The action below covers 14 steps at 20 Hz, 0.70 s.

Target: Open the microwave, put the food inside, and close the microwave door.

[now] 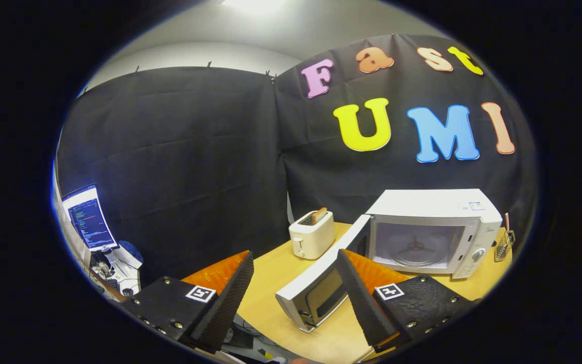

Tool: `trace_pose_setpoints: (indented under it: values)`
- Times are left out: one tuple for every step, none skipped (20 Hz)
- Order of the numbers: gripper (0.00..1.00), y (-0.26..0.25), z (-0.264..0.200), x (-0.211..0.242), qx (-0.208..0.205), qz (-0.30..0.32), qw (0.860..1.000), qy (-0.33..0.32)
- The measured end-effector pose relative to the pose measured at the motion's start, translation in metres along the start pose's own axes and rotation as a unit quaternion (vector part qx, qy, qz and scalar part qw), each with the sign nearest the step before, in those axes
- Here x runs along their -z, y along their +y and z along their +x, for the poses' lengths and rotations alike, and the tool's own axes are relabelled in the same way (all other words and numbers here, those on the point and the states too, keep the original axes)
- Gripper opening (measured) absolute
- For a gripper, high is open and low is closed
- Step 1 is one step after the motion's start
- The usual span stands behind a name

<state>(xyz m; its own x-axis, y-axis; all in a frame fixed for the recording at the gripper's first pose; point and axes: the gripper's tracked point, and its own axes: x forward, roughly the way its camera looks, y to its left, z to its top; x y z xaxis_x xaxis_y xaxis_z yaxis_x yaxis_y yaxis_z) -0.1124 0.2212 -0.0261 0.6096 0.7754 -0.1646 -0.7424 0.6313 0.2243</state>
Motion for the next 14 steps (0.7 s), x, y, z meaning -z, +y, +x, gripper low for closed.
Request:
trace_pose_setpoints:
  values:
    - [0.99, -0.012, -0.005, 0.002, 0.01, 0.003, 1.0, 0.003]
    - [0.99, -0.024, -0.01, 0.005, 0.02, 0.007, 1.0, 0.007]
    - [0.99, -0.035, -0.016, 0.008, 0.029, 0.012, 0.999, 0.011]
    - [0.99, -0.048, -0.022, 0.012, 0.039, 0.016, 0.999, 0.014]
    - [0.99, -0.061, -0.029, 0.014, 0.049, 0.021, 0.998, 0.018]
    - [0.99, -0.073, -0.035, 0.017, 0.058, 0.027, 0.998, 0.021]
    - [0.99, -0.082, -0.039, 0.022, 0.066, 0.033, 0.997, 0.026]
    - [0.99, -0.094, -0.044, 0.026, 0.074, 0.039, 0.996, 0.031]
    - [0.99, -0.106, -0.049, 0.03, 0.083, 0.044, 0.995, 0.036]
    - [0.99, -0.117, -0.057, 0.035, 0.09, 0.049, 0.994, 0.041]
    - [0.99, -0.127, -0.063, 0.039, 0.098, 0.053, 0.993, 0.045]
    - [0.99, -0.137, -0.069, 0.045, 0.106, 0.056, 0.992, 0.05]
    - [0.99, -0.148, -0.074, 0.049, 0.113, 0.058, 0.99, 0.054]
    - [0.99, -0.157, -0.078, 0.057, 0.119, 0.061, 0.989, 0.06]
